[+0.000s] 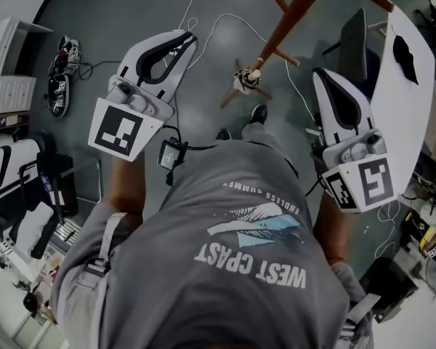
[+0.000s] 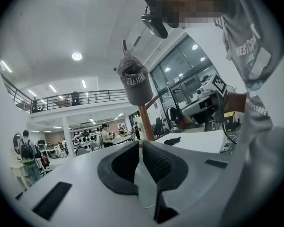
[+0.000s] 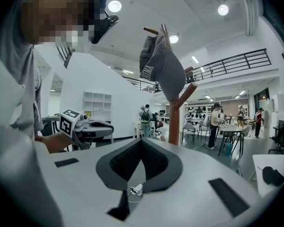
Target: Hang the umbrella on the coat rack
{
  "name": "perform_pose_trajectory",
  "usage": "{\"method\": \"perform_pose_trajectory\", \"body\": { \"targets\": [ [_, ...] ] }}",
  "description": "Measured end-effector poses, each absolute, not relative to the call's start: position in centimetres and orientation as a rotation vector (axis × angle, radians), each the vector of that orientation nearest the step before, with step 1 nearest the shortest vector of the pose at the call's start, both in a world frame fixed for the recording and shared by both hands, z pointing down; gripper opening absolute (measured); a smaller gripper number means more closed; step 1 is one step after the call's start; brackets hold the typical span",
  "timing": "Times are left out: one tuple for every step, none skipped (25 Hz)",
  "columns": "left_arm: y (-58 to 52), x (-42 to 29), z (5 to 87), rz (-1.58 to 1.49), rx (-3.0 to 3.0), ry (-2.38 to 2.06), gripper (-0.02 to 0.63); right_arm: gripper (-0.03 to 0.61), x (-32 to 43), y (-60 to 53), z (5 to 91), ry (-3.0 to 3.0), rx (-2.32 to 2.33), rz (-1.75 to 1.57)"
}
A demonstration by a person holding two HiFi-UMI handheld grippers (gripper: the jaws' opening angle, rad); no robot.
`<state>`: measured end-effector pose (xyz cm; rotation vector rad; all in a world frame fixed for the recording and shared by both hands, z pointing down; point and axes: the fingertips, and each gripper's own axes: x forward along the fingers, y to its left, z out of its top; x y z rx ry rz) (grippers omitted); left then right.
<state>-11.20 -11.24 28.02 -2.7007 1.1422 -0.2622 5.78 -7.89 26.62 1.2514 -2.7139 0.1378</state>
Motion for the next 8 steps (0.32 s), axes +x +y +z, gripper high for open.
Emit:
{"method": "perform_pose_trajectory", "body": {
  "targets": [
    [-11.32,-11.08,28.15,-0.265,-2.703,1.136,0.038,0.026,5.83,-7.92,26.75,-2.712,1.252,0.143],
    [-11.39,-10.96,28.28,-0.269,-2.706,1.132,0.038,0.026,5.88,-7.95,26.88,-2.711,1.252,0.148],
    [-11.45,-10.85,28.40,-0.272,-2.708,1.129,0.038,0.026,5.92,-7.99,27.00,-2.709,1.251,0.153],
    [-11.50,-10.74,28.48,-0.275,-2.710,1.127,0.038,0.026,5.96,-8.03,27.11,-2.708,1.250,0.157],
    [-11.55,-10.64,28.54,-0.277,-2.711,1.126,0.038,0.026,6.00,-8.08,27.22,-2.707,1.247,0.162],
    [-11.58,-10.54,28.59,-0.279,-2.712,1.124,0.038,0.026,6.05,-8.13,27.32,-2.705,1.245,0.167],
    [-11.62,-10.44,28.63,-0.282,-2.713,1.123,0.038,0.026,6.09,-8.17,27.40,-2.704,1.242,0.172],
    [-11.65,-10.34,28.67,-0.284,-2.714,1.122,0.038,0.026,6.14,-8.21,27.48,-2.702,1.240,0.176]
  ]
}}
